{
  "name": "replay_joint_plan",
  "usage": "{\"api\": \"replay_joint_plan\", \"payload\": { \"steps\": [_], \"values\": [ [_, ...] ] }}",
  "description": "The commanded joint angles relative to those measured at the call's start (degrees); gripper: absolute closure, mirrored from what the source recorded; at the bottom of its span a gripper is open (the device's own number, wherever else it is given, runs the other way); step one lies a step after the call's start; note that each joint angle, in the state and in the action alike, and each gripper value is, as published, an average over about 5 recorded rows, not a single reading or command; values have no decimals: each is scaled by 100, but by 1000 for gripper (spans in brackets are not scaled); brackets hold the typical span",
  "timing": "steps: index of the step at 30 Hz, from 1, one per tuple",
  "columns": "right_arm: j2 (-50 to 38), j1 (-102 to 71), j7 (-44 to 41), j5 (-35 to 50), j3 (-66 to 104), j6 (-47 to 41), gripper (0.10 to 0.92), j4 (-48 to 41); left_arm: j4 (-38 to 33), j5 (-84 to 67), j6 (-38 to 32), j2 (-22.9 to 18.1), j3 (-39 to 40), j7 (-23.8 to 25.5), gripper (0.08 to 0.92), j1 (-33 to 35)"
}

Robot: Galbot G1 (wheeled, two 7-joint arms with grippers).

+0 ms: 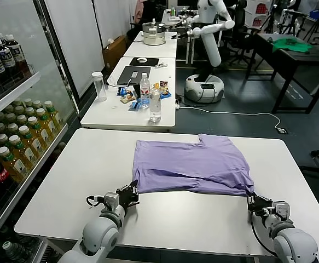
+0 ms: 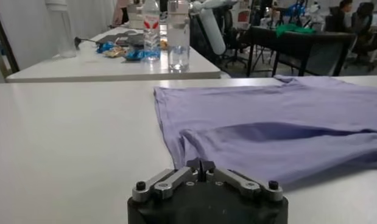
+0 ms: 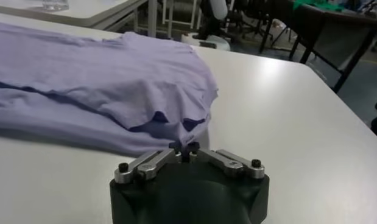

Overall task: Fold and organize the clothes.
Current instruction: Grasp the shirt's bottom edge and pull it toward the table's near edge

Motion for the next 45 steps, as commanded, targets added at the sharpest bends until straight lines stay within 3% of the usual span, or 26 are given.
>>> {"api": "replay_joint_plan", "payload": {
  "steps": [1,4,13,23,27,32,45],
  "values": [
    [-14,-77,-139,-75,45,12,906,151,-548,29,349,-26,21,-128,883,310],
    [27,-146,-143,-117,71,10,906,227,-793,21,487,-84,37,-268,845,430],
    [73,-197,-160,-190,85,19,906,276,-608,306,633,-224,65,-867,595,322],
    [59,-185,-168,-201,81,31,906,278,-394,261,648,-252,143,-942,300,278],
    [1,-189,-179,-187,101,43,906,296,-484,23,635,-244,152,-844,224,311],
    [-52,-220,-214,-180,115,65,906,334,-435,-284,529,-239,125,-726,316,251],
    [-205,-432,-279,-141,211,132,906,558,-198,-814,350,-166,-29,-540,688,212]
  ]
}}
